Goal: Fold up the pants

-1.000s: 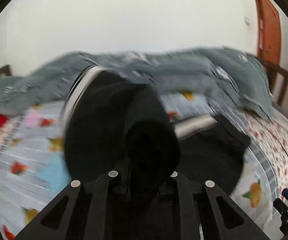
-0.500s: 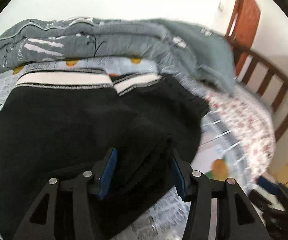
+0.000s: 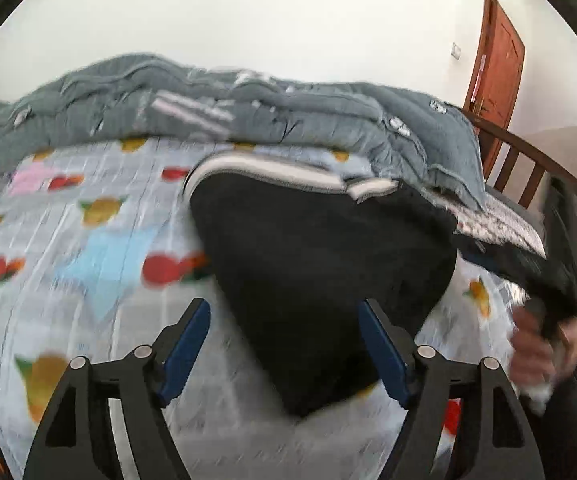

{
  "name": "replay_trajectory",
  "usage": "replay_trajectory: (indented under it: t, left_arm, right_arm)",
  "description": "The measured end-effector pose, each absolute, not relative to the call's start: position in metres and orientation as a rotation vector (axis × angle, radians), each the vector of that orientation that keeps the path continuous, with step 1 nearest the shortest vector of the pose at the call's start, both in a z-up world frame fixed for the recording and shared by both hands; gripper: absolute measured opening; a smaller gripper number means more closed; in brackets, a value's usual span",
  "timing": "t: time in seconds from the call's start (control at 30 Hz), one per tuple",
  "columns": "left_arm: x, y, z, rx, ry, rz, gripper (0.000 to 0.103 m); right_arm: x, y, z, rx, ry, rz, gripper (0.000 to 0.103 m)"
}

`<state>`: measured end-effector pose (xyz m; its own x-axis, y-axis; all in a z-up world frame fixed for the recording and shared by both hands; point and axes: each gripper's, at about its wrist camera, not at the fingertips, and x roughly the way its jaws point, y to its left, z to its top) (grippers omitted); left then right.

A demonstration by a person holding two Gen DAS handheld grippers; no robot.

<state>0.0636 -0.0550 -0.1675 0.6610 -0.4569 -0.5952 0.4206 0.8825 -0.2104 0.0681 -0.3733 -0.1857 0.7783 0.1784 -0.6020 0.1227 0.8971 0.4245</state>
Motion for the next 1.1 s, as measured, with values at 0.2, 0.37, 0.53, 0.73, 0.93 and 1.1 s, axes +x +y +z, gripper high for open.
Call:
replay_trajectory:
  t: [0.2,0.37,0.53,0.73,0.93,1.1]
  left_arm:
    - [0.054,-0.05,-0.202,-0.097,0.75,-0.528,0.077]
    - [0.067,-0.073,-0.219,-0.149,0.776,-0.498,0.077]
    - [0.074,-0.095,-0.221,-0.085,0.757,-0.423,0.082]
    - [0.078,-0.099,-0.218,-0.108,0.795,-0.492,0.087]
    - [0.07,-0.117,-0.217,-0.046,0.791,-0.482,0.088]
    - [0.056,-0.1,-0.211,-0.099,0.782,-0.515,0.085]
  right_arm:
    - [0.099,-0.352,-0.204,0.387,0.763,0.08,0.017]
    - [0.101,-0.362,-0.174,0.4,0.687,0.143,0.015]
    - [0.113,-0.383,-0.144,0.345,0.623,0.166,0.013]
    - [0.091,-0.448,-0.123,0.273,0.477,-0.015,0.013]
    - [0.1,-0.476,-0.199,0.206,0.664,-0.134,0.014]
    - [0.094,-0.469,-0.169,0.125,0.638,-0.128,0.025]
